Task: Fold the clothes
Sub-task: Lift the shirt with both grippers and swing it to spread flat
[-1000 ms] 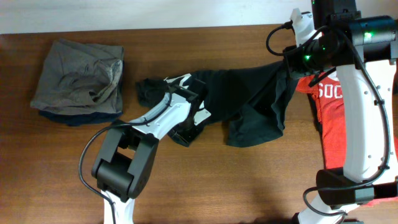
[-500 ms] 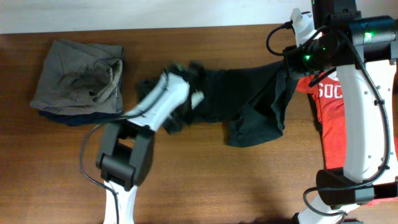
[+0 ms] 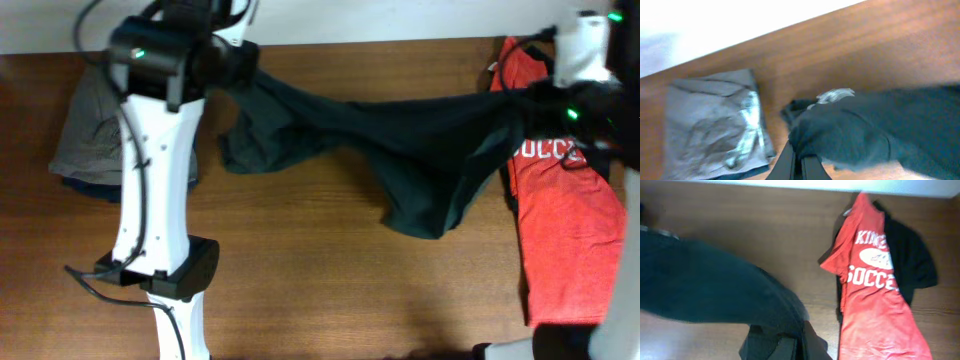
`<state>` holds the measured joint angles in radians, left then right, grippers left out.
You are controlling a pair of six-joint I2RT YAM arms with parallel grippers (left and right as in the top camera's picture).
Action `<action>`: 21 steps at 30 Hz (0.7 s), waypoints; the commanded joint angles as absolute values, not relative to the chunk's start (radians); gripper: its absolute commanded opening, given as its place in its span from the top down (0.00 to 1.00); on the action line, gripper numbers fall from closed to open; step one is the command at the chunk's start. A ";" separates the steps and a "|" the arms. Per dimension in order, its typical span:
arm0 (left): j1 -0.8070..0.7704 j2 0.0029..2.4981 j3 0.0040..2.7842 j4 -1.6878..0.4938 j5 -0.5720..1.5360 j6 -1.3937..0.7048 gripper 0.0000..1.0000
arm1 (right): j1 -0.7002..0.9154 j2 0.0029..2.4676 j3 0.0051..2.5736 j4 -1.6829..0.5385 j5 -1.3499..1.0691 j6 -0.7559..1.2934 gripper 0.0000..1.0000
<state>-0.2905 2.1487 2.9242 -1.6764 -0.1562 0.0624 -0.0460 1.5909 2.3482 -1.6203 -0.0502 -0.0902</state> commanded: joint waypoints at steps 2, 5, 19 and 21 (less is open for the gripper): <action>-0.265 2.060 3.015 -1.686 -0.219 0.052 1.00 | -0.060 1.447 2.362 -1.616 -0.055 -0.096 0.96; -0.265 1.974 3.016 -1.687 -0.247 0.052 1.00 | -0.060 1.357 2.362 -1.616 -0.055 -0.096 0.96; -0.265 1.569 3.015 -1.687 -0.248 0.052 1.00 | -0.060 1.076 2.502 -1.655 -0.052 -0.080 0.96; -0.266 1.521 3.015 -1.687 -0.231 0.052 1.00 | -0.060 1.064 2.561 -1.666 -0.056 -0.070 0.96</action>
<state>-0.2687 1.5723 3.0104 -1.6886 -0.2218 0.0620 -0.0521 1.0798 2.4920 -1.6596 -0.0540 -0.0853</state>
